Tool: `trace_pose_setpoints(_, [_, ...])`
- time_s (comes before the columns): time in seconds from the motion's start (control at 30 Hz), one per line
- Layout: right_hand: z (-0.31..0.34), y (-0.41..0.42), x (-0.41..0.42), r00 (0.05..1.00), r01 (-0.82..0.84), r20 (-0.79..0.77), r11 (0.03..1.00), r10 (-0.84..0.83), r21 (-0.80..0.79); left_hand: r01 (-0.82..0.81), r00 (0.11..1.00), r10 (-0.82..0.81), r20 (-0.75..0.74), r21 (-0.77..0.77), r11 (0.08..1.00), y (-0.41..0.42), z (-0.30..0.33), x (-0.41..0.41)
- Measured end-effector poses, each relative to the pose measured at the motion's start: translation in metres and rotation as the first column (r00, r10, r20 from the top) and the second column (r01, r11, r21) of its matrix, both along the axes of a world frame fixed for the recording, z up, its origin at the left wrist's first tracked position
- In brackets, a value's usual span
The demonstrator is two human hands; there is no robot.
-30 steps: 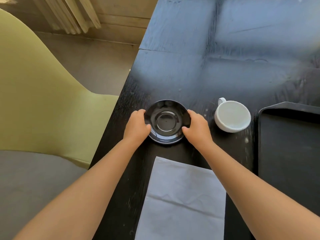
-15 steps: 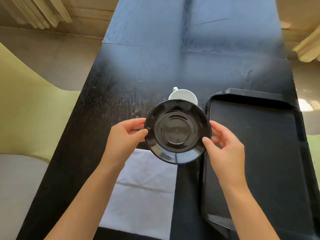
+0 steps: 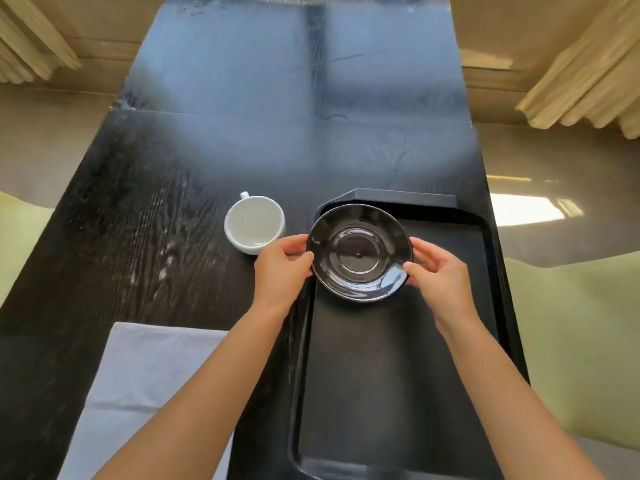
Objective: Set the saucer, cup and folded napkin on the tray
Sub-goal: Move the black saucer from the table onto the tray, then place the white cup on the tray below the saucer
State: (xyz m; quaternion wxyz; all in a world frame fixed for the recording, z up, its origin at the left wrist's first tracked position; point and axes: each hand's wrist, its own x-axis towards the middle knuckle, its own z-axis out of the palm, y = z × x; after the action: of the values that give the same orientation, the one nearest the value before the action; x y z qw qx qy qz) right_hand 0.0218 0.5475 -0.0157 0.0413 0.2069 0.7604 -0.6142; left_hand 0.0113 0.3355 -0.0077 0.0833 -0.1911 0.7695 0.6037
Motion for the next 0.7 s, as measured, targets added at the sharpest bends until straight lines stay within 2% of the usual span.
trace_pose_setpoints(0.27, [-0.032,0.013,-0.019,0.999,0.007,0.054,0.999,-0.005,-0.035,0.016,0.999,-0.021,-0.027,-0.176,0.984,0.020,-0.020,-0.001])
trace_pose_setpoints(0.4, [-0.037,0.015,-0.019,0.998,0.014,0.067,0.999,-0.011,-0.042,0.026,0.995,-0.055,-0.084,-0.313,0.950,0.024,-0.021,-0.003])
trace_pose_setpoints(0.7, [-0.038,0.015,-0.015,0.998,-0.014,0.058,0.998,0.011,0.059,0.111,0.983,-0.164,-0.078,-0.455,0.883,0.027,-0.017,-0.006])
